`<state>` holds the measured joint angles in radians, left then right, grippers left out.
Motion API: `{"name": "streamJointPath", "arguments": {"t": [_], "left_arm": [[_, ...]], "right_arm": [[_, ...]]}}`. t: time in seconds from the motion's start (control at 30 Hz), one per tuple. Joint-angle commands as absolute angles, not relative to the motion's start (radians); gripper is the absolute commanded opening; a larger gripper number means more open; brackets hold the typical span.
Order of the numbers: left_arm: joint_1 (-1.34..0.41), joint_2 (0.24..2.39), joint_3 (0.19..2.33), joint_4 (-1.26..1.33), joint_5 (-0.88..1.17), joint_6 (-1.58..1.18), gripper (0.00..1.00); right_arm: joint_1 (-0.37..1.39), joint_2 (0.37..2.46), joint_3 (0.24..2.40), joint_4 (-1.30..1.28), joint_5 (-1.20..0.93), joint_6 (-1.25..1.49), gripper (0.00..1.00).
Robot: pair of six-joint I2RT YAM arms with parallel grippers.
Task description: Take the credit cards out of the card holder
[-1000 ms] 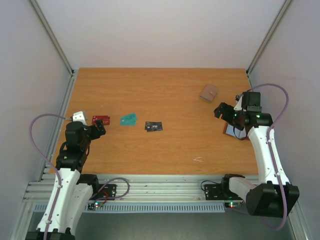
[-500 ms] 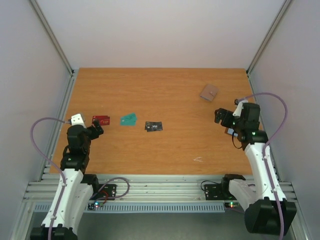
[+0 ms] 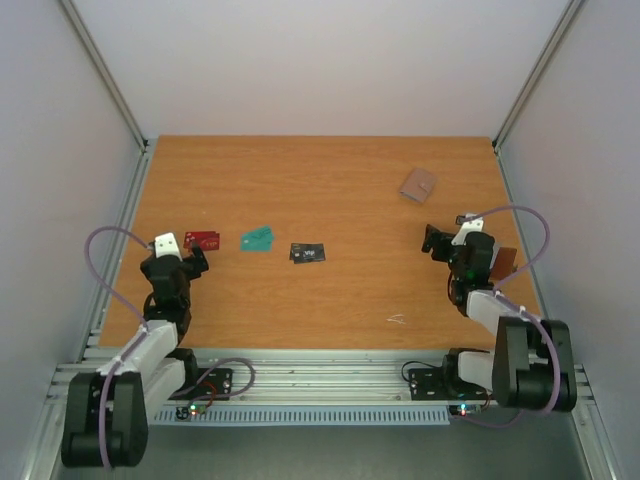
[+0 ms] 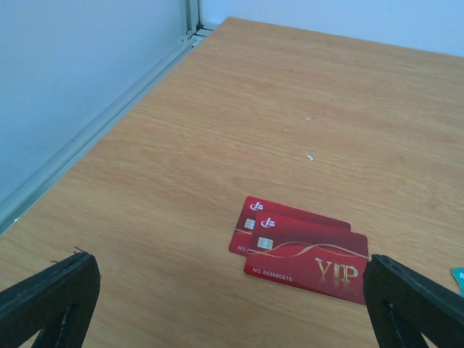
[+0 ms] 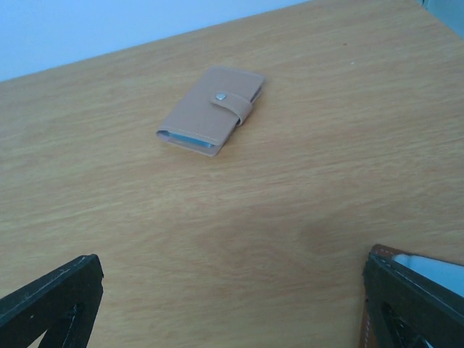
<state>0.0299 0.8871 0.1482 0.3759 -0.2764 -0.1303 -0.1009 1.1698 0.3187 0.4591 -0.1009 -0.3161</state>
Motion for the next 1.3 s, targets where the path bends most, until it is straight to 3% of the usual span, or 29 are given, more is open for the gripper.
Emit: {"name": "streamJointPath", "arguments": {"t": [0.0,0.17,0.23,0.4,0.47,1.27], "left_arm": [[0.035,1.007,0.139,0.706,-0.311,-0.148,0.99],[0.038,1.209,0.225,0.816,-0.316,-0.113,0.99],[0.038,1.263,0.286,0.767,-0.294,-0.102,0.99],[0.014,1.448,0.307,0.942,-0.184,-0.096,0.99],[0.009,1.535,0.325,0.993,-0.156,-0.075,0.99],[0.005,1.561,0.38,0.935,-0.158,-0.033,0.99]], "right_arm": [[-0.104,1.246,0.325,0.753,-0.095,-0.35,0.99],[-0.106,1.312,0.358,0.733,-0.12,-0.41,0.98],[-0.106,1.371,0.313,0.85,-0.113,-0.406,0.99],[-0.106,1.606,0.318,1.061,-0.147,-0.413,0.98],[-0.106,1.579,0.364,0.92,-0.144,-0.416,0.99],[-0.101,1.589,0.397,0.876,-0.155,-0.426,0.98]]}}
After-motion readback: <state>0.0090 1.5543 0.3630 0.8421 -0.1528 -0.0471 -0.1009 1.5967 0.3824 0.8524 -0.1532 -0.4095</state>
